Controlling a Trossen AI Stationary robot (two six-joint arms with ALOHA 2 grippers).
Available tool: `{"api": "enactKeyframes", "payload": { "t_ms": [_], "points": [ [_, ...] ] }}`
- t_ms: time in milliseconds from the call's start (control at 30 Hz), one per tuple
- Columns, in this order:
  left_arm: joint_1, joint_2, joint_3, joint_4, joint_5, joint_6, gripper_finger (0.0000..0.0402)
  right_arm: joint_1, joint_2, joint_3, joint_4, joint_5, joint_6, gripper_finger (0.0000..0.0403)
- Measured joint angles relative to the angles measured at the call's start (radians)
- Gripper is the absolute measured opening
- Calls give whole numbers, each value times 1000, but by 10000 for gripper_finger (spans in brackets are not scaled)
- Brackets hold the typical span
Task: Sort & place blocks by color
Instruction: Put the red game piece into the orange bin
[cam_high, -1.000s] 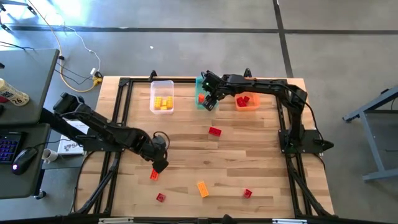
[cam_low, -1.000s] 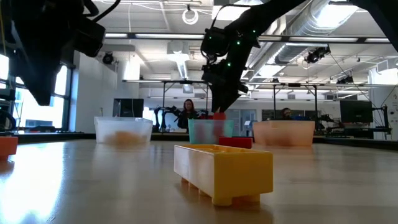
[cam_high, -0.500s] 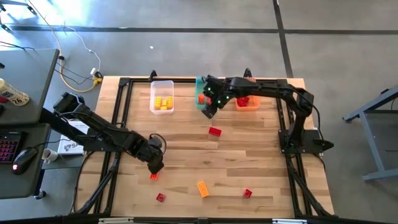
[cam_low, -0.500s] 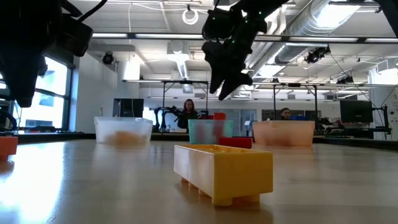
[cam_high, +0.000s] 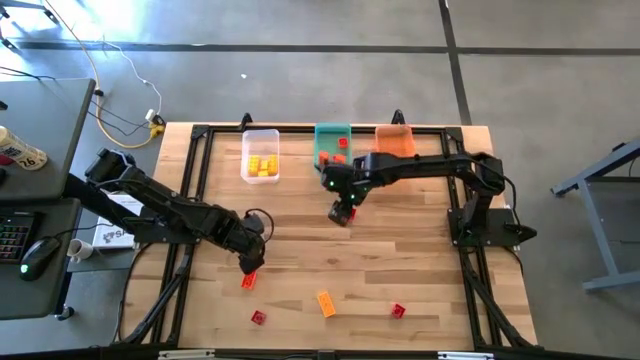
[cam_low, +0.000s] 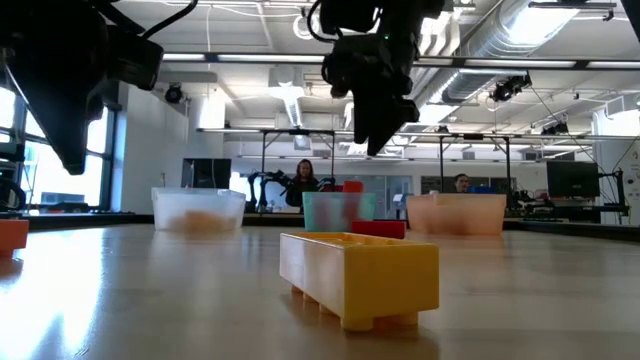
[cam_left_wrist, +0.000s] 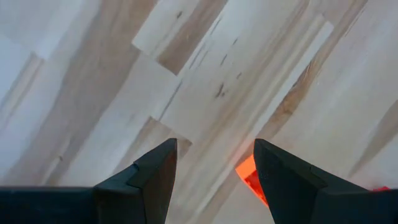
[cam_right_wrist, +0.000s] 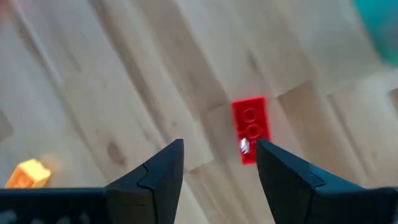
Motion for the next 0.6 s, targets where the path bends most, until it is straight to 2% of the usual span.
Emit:
{"api": "enactKeyframes", "payload": {
  "t_ms": [167,367,600],
  "points": [
    [29,0,0,3,-1,72,200,51,0,0,-22,2,-2,185],
    [54,0,0,5,-1,119,200,88,1,0,-59,55,-6,190],
    [60,0,0,7,-1,143,200,90,1,0,-65,91,-47,235]
  ]
}}
